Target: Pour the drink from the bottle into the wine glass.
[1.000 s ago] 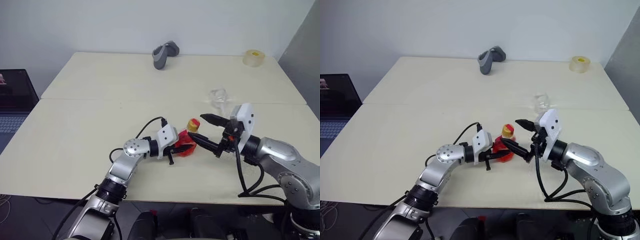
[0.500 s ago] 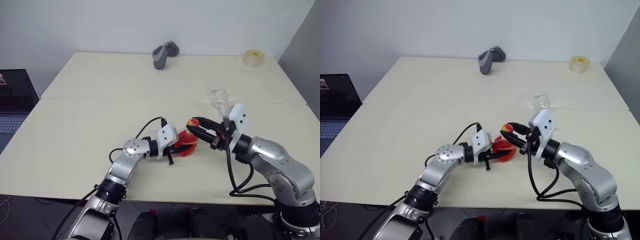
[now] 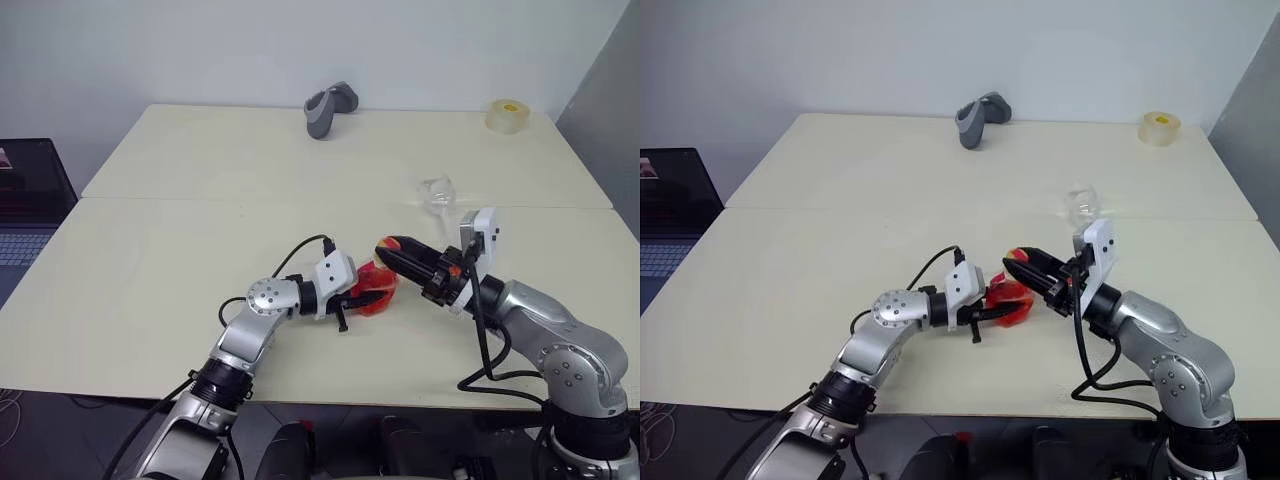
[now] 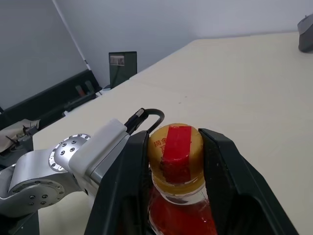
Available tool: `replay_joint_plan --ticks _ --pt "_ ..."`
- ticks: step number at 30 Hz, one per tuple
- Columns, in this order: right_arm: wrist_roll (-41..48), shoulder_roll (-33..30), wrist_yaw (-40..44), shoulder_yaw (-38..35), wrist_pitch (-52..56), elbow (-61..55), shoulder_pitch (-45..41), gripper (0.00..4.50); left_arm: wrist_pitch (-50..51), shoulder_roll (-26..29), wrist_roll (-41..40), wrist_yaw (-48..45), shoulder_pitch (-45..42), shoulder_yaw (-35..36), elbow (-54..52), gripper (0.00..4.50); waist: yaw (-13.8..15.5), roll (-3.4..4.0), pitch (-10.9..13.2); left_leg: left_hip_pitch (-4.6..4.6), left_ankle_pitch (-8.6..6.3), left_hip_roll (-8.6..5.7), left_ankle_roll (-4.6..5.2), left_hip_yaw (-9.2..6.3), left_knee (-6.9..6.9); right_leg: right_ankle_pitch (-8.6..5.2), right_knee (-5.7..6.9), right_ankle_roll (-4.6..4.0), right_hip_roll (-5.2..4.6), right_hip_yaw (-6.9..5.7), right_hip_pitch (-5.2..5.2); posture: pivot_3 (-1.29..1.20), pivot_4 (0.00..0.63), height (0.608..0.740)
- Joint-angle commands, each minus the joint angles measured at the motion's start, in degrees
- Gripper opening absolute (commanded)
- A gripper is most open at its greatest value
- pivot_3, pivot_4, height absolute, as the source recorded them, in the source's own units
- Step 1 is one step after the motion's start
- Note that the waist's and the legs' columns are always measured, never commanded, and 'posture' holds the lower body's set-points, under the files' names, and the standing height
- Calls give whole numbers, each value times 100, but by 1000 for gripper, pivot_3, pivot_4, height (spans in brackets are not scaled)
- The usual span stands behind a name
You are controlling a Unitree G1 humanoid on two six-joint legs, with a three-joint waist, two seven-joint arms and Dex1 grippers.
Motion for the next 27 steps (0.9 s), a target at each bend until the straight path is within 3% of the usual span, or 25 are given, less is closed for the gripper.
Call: replay_joint_plan --ticks 1,6,15,23,27 --pt "-596 -307 387 424 -582 -457 -57 1219 -1 -8 -19 10 42 -19 -172 746 -3 0 0 0 0 0 0 -1 0 0 -1 0 0 -2 0 0 150 740" --pt "-876 -324 386 507 -892 -375 -144 1219 6 -2 -20 18 50 -22 -184 744 -2 -1 0 -1 0 0 0 -2 0 0 0 0 1 -3 0 0 150 740" --pt "-1160 -151 223 559 -1048 -232 -275 4399 9 -11 -22 26 54 -17 -181 742 -2 -1 0 0 0 0 0 -2 1 0 0 0 0 -2 1 0 150 740" --pt "-1263 -194 350 576 -1087 -219 -170 4500 23 -11 -19 48 68 -13 -204 741 -2 -1 0 0 0 1 0 -2 0 0 0 0 0 -2 1 0 150 740" --pt "-1757 -291 358 717 -1386 -93 -112 4500 24 -8 -22 38 63 -16 -201 740 -2 -1 0 0 0 0 0 -2 0 0 0 0 0 -2 0 0 150 740"
